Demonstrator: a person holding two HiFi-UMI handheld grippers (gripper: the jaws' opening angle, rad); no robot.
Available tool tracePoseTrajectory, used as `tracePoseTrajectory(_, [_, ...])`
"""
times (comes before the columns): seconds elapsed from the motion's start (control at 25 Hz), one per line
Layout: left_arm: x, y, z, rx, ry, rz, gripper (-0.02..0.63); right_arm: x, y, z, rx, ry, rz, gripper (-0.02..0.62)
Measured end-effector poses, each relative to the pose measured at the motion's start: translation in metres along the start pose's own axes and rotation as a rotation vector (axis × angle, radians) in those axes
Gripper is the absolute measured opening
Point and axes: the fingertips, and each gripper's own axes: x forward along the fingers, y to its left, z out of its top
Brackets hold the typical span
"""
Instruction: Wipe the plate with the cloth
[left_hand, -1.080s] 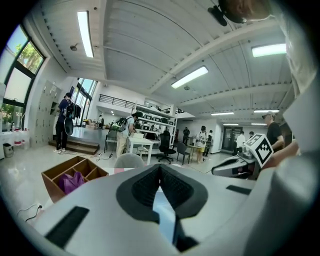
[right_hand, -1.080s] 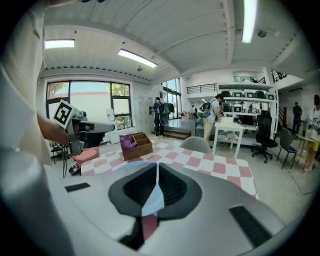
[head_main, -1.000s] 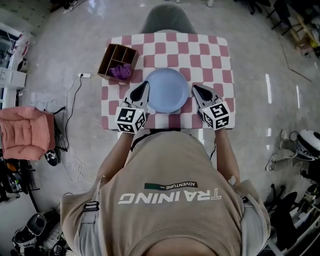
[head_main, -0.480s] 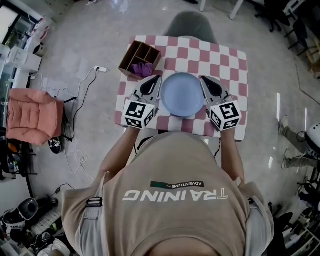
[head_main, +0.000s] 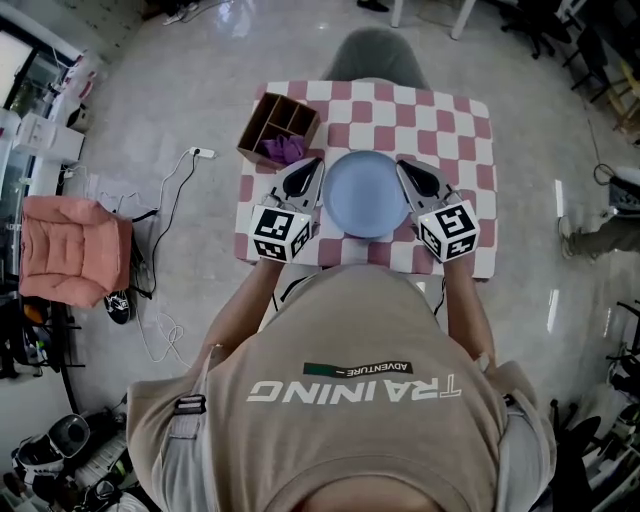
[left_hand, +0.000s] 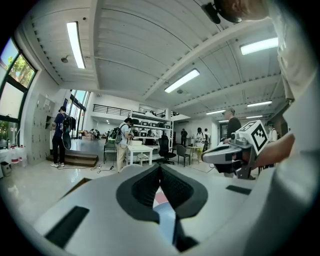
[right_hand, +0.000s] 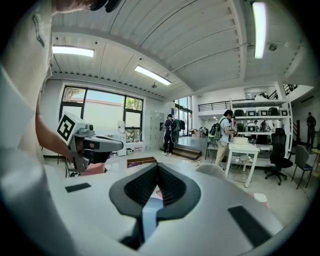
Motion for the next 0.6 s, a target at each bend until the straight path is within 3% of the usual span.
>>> tracePoseTrajectory(0.6, [0.004, -0.003, -0.003, -0.009, 0.010, -0.016, 0.012, -0.011, -0.007, -0.012, 0.026, 0.018, -0.033, 0.017])
